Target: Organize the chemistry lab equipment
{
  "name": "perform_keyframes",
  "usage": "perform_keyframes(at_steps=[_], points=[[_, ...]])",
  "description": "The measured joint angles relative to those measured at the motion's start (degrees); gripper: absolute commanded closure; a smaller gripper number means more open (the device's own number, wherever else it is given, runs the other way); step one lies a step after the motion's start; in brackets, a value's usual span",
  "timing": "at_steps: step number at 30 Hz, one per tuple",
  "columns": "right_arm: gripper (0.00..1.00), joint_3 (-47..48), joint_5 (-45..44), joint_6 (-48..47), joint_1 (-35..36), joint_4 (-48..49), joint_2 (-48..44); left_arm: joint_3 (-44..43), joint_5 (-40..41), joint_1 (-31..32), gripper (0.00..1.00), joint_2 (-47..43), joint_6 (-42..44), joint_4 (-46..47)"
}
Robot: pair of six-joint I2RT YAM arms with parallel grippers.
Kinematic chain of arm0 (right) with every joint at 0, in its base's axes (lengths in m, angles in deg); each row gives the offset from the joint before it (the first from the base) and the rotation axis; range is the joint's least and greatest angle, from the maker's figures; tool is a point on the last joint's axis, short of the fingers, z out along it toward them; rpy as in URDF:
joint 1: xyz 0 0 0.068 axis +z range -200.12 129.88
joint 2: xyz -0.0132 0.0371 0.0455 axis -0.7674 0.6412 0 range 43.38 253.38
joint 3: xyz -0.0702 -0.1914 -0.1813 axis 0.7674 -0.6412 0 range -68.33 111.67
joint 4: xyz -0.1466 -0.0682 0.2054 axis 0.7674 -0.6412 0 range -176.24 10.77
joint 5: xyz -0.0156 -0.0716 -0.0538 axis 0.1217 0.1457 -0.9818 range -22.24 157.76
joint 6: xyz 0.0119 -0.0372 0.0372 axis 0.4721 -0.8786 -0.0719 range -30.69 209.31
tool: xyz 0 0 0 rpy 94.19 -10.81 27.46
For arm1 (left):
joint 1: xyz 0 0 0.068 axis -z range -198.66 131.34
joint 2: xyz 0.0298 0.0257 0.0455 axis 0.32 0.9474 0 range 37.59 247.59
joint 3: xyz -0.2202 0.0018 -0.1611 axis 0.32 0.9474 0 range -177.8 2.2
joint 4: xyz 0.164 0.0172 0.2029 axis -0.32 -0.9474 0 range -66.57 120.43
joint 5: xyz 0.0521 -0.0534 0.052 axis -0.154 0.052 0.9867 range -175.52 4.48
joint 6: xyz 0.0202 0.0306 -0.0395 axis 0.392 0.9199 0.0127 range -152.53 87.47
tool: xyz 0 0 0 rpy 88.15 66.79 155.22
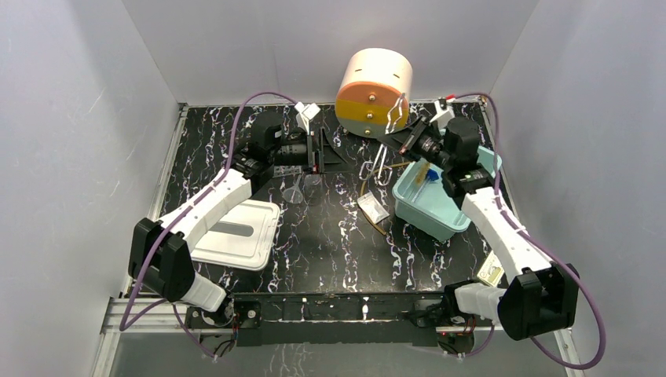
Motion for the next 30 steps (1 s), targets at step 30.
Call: perform_keyframes(at_steps=[30], points=[[1.0, 6.69, -38.62, -25.68, -14.62, -42.69, 10.23, -1.11, 15.85, -0.31, 0.16, -0.83, 10.82, -22.56]])
